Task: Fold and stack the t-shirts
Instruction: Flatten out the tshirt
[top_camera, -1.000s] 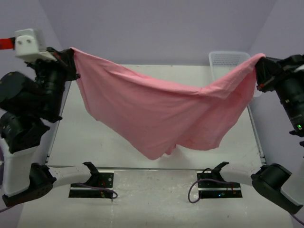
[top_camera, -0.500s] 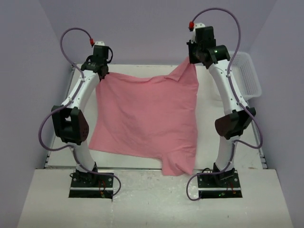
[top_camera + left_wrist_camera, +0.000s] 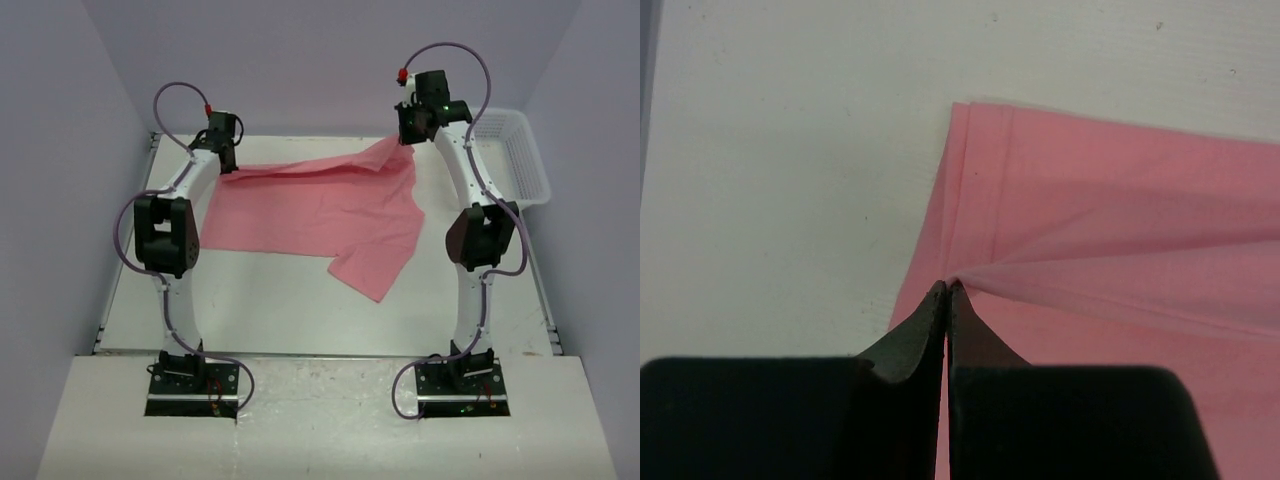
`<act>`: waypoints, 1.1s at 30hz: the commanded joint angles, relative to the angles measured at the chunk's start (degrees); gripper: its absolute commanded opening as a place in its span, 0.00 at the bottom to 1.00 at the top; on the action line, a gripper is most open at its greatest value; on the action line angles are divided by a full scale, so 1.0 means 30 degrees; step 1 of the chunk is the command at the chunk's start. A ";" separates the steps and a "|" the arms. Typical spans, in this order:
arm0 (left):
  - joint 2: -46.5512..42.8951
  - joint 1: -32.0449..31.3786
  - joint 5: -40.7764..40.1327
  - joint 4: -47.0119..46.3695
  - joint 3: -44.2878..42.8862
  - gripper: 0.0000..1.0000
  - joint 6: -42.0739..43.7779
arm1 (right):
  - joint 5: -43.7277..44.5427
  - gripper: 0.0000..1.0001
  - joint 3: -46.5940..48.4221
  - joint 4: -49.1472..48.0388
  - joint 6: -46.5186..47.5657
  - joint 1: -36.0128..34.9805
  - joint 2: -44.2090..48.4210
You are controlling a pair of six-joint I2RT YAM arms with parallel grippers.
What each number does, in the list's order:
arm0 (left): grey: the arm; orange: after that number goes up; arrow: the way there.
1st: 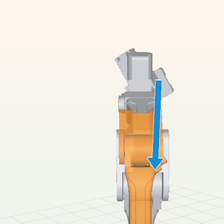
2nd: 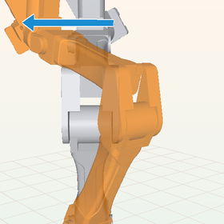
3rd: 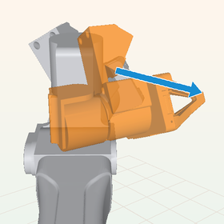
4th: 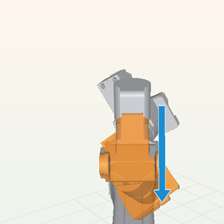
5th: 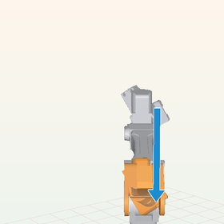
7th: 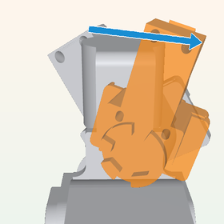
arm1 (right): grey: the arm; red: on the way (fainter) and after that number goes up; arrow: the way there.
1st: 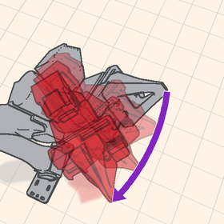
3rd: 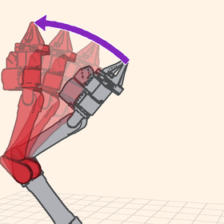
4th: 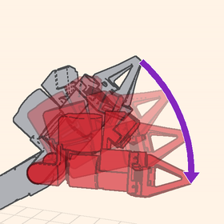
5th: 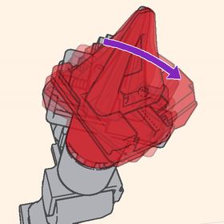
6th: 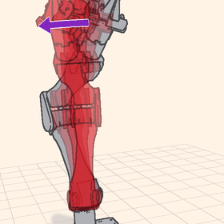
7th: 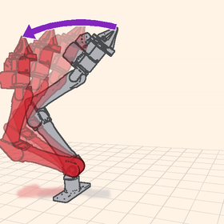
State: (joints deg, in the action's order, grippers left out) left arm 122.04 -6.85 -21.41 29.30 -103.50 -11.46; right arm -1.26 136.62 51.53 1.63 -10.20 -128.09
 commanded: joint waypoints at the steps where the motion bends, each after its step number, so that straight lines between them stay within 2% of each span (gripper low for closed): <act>1: -0.0162 0.0116 0.0223 -0.1387 -0.0977 0.00 0.0452 | -0.1280 0.00 0.0955 -0.0916 0.0453 -0.0146 -0.0280; 5: -0.0278 0.0408 -0.0070 -0.1270 -0.0833 0.00 0.0191 | -0.1047 0.00 0.0430 -0.1062 0.0396 -0.0146 -0.0049; 7: -0.1271 0.0438 -0.0159 -0.1648 -0.0335 0.00 -0.0045 | -0.0320 0.00 -0.0331 -0.1238 0.0249 -0.0233 0.0448; 10: -0.3524 0.0438 0.0715 -0.1915 0.0807 0.00 -0.0834 | 0.0737 0.00 -0.1736 -0.1502 0.0073 -0.0816 0.2612; 14: -0.7712 -0.0552 0.2389 -0.2296 0.2360 0.00 -0.1511 | 0.2611 0.00 -0.4371 -0.2350 -0.0220 -0.2165 0.7530; 15: -0.9345 -0.0906 0.2564 -0.1919 0.2333 0.00 -0.1482 | 0.2993 0.00 -0.4638 -0.2178 -0.0308 -0.2806 0.9368; 20: -1.4684 -0.3396 0.2507 -0.0422 0.2828 0.00 -0.2009 | 0.5982 0.00 -0.5544 -0.0975 -0.1157 -0.5444 1.4533; 23: -2.0033 -0.3780 0.4756 -0.0450 0.4439 0.00 -0.2068 | 0.7649 0.00 -0.7273 -0.0627 -0.1654 -0.7669 1.8314; 26: -2.3525 -0.3780 0.5933 0.0309 0.4911 0.00 -0.1600 | 0.9526 0.00 -0.7307 0.0689 -0.2503 -1.0393 2.1012; 27: -2.4179 -0.3780 0.5993 0.0631 0.4824 0.00 -0.1454 | 0.9994 0.00 -0.7365 0.0869 -0.2651 -1.1763 2.1598; 29: -2.5322 -0.3780 0.5673 0.1919 0.3803 0.00 -0.1452 | 1.0788 0.00 -0.7162 0.1802 -0.3236 -1.2769 2.2685; 33: -2.5008 -0.3751 0.4709 0.3912 0.1545 0.00 -0.1803 | 1.1580 0.00 -0.5555 0.3330 -0.3823 -1.4351 2.2133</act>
State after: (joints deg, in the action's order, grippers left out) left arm 42.59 -18.41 -6.70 32.45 -98.04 -16.08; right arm 28.38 120.05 53.95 -6.98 -50.72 -55.33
